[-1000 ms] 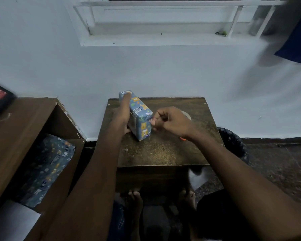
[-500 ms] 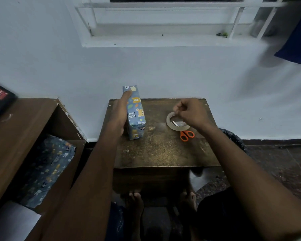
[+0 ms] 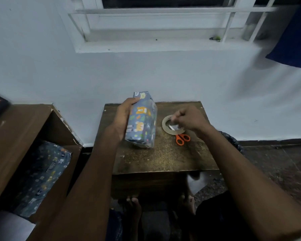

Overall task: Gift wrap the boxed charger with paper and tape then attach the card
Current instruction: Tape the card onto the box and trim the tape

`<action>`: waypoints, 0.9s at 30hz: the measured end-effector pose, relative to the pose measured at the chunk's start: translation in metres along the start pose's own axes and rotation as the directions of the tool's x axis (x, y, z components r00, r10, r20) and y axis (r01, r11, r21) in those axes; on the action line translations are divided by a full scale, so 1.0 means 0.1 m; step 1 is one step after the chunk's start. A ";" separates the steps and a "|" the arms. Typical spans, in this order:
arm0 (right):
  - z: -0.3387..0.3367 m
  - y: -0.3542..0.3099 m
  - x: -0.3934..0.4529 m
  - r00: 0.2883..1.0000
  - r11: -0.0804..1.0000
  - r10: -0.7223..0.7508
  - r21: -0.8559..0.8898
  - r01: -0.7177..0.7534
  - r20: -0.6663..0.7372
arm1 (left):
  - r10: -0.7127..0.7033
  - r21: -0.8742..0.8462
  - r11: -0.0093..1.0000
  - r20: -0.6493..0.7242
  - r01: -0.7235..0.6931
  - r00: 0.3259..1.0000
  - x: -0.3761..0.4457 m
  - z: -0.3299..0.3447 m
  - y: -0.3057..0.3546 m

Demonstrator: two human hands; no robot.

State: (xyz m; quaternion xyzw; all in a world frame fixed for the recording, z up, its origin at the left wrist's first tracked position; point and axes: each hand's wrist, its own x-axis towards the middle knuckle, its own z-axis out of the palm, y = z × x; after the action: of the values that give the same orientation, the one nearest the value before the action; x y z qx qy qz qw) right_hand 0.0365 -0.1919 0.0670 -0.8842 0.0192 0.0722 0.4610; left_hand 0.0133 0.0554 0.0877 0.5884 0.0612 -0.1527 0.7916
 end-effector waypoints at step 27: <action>0.27 -0.41 -0.21 0.952 0.600 -0.289 0.794 0.100 0.098 | 0.377 0.003 0.922 -0.226 -0.386 0.898 -0.02 -0.14 -0.13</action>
State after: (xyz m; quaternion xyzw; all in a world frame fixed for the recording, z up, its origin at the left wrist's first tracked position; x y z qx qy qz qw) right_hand 0.0165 -0.1469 0.0884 -0.5791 -0.0985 0.1016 0.8029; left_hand 0.0080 0.0658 0.0718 0.5855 0.0359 0.0733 0.8066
